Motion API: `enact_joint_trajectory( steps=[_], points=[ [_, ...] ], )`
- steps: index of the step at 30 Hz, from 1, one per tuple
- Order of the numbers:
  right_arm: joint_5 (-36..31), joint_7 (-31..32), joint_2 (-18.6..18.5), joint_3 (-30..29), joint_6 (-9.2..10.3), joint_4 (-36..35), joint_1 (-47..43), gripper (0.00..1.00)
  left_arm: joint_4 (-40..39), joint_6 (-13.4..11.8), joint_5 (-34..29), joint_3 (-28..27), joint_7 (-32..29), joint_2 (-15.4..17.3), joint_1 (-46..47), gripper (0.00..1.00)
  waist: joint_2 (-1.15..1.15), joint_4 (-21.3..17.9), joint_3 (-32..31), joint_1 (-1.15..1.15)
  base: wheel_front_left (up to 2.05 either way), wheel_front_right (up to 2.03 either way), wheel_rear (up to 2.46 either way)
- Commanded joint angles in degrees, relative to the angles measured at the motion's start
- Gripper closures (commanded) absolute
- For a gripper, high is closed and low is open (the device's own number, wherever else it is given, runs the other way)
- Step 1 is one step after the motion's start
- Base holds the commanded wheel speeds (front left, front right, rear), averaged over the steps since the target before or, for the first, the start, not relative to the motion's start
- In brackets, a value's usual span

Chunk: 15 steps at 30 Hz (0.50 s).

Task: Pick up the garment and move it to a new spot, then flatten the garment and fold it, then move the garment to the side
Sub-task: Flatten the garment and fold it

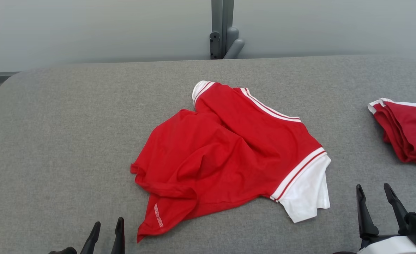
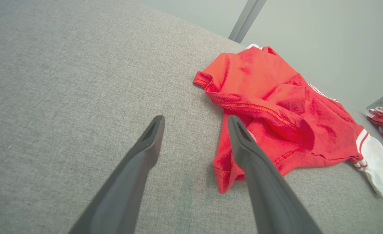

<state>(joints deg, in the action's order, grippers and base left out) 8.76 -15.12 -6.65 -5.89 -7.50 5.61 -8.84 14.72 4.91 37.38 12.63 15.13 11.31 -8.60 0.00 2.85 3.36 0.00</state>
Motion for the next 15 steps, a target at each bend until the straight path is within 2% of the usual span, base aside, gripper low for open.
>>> enact_joint_trajectory(
  steps=[1,8,9,11,15],
  points=[
    [-0.4,0.0,0.0,-0.1,0.02,-0.2,-0.6,0.0,-1.1,0.4,-2.3,-0.7,0.0,-0.5,-1.5,0.0,0.0,-0.5,-0.5,0.0,0.0,0.0,0.0],
    [-0.7,0.0,0.8,-1.7,0.02,-1.7,-1.7,0.0,-11.3,1.2,-13.9,-7.2,0.0,-4.3,-4.7,0.0,0.0,-1.6,-2.0,0.0,0.0,0.0,0.0],
    [-0.7,0.0,0.8,-1.7,0.02,-1.7,-1.7,0.0,-11.3,1.2,-13.9,-7.2,0.0,-4.3,-4.7,0.0,0.0,-1.6,-2.0,0.0,0.0,0.0,0.0],
    [-1.1,0.0,1.3,-2.2,0.02,-2.3,-2.6,0.0,-14.1,1.7,-18.7,-9.1,0.0,-5.5,-5.7,0.0,0.0,-1.9,-2.8,0.0,0.0,0.0,0.0],
    [-1.3,0.0,1.6,-3.5,0.02,-3.1,-3.3,0.0,-15.3,2.1,-23.6,-10.8,0.0,-6.5,-5.8,0.0,0.0,-1.9,-3.5,0.0,0.0,0.0,0.0]
  ],
)
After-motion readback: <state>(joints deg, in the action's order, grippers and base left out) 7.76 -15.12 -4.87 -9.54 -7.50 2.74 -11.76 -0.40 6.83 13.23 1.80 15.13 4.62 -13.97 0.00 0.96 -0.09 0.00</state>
